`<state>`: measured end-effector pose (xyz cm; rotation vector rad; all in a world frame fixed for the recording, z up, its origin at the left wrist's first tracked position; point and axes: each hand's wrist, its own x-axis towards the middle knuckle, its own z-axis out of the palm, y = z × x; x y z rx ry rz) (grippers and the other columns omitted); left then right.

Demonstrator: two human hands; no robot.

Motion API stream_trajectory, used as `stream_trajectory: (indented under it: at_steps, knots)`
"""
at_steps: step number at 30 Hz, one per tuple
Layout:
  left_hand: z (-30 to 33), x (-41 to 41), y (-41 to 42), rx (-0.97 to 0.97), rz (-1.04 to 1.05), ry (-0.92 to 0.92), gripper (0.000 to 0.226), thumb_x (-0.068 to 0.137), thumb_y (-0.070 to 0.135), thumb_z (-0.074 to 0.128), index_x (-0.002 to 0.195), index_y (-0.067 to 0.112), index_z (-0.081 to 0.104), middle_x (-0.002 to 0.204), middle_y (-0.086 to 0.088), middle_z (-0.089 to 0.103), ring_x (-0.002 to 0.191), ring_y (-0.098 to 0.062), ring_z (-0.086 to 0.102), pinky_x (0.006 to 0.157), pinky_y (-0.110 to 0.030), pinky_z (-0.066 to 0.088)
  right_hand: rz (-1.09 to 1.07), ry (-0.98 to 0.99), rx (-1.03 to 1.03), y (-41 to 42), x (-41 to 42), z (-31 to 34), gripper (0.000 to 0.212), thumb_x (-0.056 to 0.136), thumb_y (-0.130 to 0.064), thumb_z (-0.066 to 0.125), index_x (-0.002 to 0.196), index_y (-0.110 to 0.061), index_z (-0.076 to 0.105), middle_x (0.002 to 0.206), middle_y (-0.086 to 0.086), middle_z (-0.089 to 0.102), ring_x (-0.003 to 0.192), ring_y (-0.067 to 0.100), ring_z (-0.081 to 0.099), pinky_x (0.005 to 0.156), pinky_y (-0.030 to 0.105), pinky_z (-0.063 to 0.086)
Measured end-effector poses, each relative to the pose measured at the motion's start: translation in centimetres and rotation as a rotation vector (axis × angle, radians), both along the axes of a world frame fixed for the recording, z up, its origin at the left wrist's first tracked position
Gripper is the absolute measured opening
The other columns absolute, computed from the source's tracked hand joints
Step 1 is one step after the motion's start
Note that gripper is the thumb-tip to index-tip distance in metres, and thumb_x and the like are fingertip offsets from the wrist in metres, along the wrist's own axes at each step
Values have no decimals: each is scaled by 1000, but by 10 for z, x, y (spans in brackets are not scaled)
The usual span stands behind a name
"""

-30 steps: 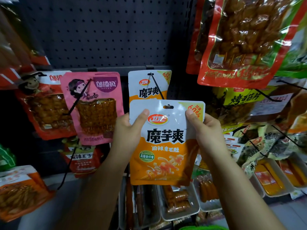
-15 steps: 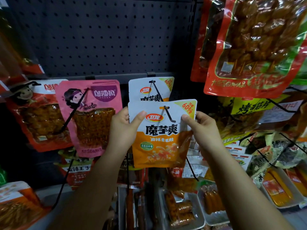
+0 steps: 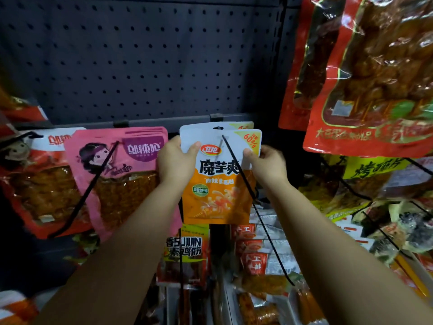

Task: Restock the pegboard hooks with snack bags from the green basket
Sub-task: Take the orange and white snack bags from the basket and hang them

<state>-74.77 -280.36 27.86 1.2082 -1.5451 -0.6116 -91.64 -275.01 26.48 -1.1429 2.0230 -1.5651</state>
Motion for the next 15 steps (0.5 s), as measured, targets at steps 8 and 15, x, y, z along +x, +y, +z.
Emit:
stream_trajectory:
  at_steps: [8, 15]
  knots:
    - [1, -13, -20, 32, 126, -63, 23, 91, 30, 60, 97, 8, 62, 100, -9, 69, 77, -21, 57, 65, -28, 41, -72, 150, 69, -37, -5, 3, 31, 89, -40, 59, 99, -13, 69, 98, 10, 72, 88, 27, 66, 66, 29, 44]
    - [1, -14, -22, 104, 112, -51, 19, 91, 35, 58, 88, 17, 53, 95, -4, 65, 83, -25, 62, 68, -32, 48, -88, 93, 91, -40, -8, 0, 38, 86, -47, 61, 100, -13, 71, 96, 9, 72, 82, 25, 67, 64, 28, 47]
